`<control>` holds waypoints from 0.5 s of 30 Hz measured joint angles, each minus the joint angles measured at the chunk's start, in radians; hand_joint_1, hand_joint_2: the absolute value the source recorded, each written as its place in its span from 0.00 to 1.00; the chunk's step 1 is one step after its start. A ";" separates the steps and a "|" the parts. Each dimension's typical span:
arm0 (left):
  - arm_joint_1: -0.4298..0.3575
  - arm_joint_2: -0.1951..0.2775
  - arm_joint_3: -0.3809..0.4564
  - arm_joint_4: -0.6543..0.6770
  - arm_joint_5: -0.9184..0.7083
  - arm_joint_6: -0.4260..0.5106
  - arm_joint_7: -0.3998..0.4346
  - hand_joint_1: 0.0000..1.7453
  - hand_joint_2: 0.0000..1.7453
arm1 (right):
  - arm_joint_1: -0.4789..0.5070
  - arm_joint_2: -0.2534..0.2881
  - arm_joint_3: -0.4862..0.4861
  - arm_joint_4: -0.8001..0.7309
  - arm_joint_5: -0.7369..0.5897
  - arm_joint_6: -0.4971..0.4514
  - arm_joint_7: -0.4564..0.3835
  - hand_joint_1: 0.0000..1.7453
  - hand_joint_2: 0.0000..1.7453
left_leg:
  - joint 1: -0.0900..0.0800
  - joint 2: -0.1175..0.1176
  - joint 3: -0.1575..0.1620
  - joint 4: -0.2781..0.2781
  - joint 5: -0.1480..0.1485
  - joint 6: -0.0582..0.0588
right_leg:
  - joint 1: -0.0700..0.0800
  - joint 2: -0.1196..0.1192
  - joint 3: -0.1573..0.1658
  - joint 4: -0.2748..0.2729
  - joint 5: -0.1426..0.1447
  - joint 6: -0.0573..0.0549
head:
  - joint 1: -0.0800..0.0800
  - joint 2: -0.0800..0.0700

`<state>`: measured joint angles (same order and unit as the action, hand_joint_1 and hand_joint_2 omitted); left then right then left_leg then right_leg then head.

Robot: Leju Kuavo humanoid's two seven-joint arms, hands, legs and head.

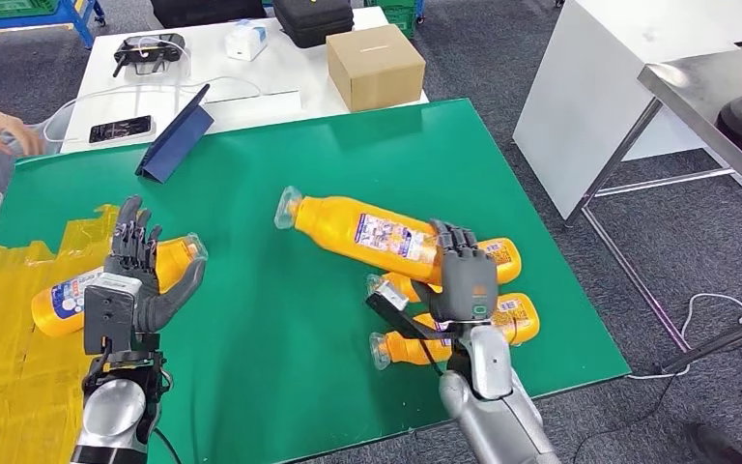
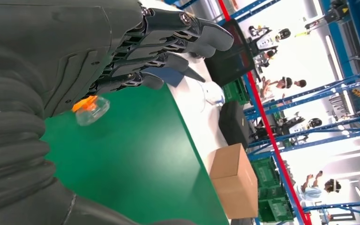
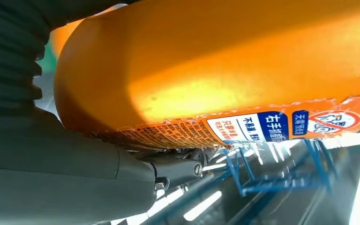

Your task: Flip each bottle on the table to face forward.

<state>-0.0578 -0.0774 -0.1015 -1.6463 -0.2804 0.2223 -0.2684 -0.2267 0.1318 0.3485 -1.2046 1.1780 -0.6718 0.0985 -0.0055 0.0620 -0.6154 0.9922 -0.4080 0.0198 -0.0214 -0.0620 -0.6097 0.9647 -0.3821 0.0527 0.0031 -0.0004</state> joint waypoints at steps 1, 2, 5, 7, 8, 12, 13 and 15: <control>0.003 0.000 -0.001 0.001 0.006 0.000 -0.002 0.00 1.00 | 0.018 0.004 -0.019 -0.042 -0.080 -0.011 -0.069 1.00 1.00 | 0.000 0.000 0.000 0.000 0.000 0.000 | 0.000 0.000 0.000 0.000 0.000 0.000 | 0.000 0.000; 0.006 0.000 -0.003 0.003 0.013 -0.003 -0.004 0.00 1.00 | 0.035 0.009 -0.038 -0.081 -0.145 -0.015 -0.128 1.00 1.00 | 0.000 0.000 0.000 0.000 0.000 0.000 | 0.000 0.000 0.000 0.000 0.000 0.000 | 0.000 0.000; 0.013 0.001 -0.013 0.008 0.053 -0.034 -0.005 0.00 1.00 | 0.084 0.033 -0.088 -0.181 -0.259 -0.016 -0.255 1.00 1.00 | 0.000 0.000 0.000 0.000 0.000 0.000 | 0.000 0.000 -0.001 0.000 0.000 0.000 | 0.000 0.000; 0.018 0.003 -0.024 0.011 0.095 -0.076 0.000 0.00 1.00 | 0.107 0.048 -0.112 -0.228 -0.317 -0.016 -0.308 1.00 1.00 | 0.000 0.000 0.000 0.000 0.000 0.000 | 0.000 0.000 -0.001 0.000 0.000 0.000 | 0.000 0.000; 0.019 0.004 -0.031 0.012 0.118 -0.099 0.003 0.00 1.00 | 0.114 0.052 -0.118 -0.243 -0.344 -0.016 -0.320 1.00 1.00 | 0.000 0.000 0.000 0.000 0.000 0.000 | 0.000 0.000 -0.001 0.000 0.000 0.000 | 0.000 0.000; 0.021 0.011 -0.061 0.018 0.217 -0.196 0.013 0.00 1.00 | 0.123 0.054 -0.118 -0.270 -0.443 -0.008 -0.329 1.00 1.00 | 0.000 0.000 0.000 0.000 0.000 0.000 | 0.000 0.000 -0.001 0.000 0.000 0.000 | 0.000 0.000; 0.020 0.014 -0.069 0.019 0.241 -0.219 0.016 0.00 1.00 | 0.122 0.053 -0.114 -0.271 -0.466 0.000 -0.330 1.00 1.00 | 0.000 0.000 0.000 0.000 0.000 0.000 | 0.000 0.000 -0.001 0.000 0.000 0.000 | 0.000 0.000; 0.020 0.019 -0.086 0.020 0.276 -0.251 0.020 0.00 1.00 | 0.121 0.052 -0.100 -0.272 -0.502 0.018 -0.333 1.00 1.00 | 0.000 0.000 0.000 0.000 0.000 0.000 | 0.000 0.000 -0.001 0.000 0.000 0.000 | 0.000 0.000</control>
<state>-0.0380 -0.0589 -0.1876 -1.6265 -0.0039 -0.0287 -0.2484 -0.1056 0.1839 0.2490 -1.4763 0.6759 -0.6539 -0.2344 -0.0055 0.0623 -0.6158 0.9920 -0.4081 0.0197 -0.0214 -0.0617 -0.6105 0.9647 -0.3819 0.0528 0.0031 -0.0004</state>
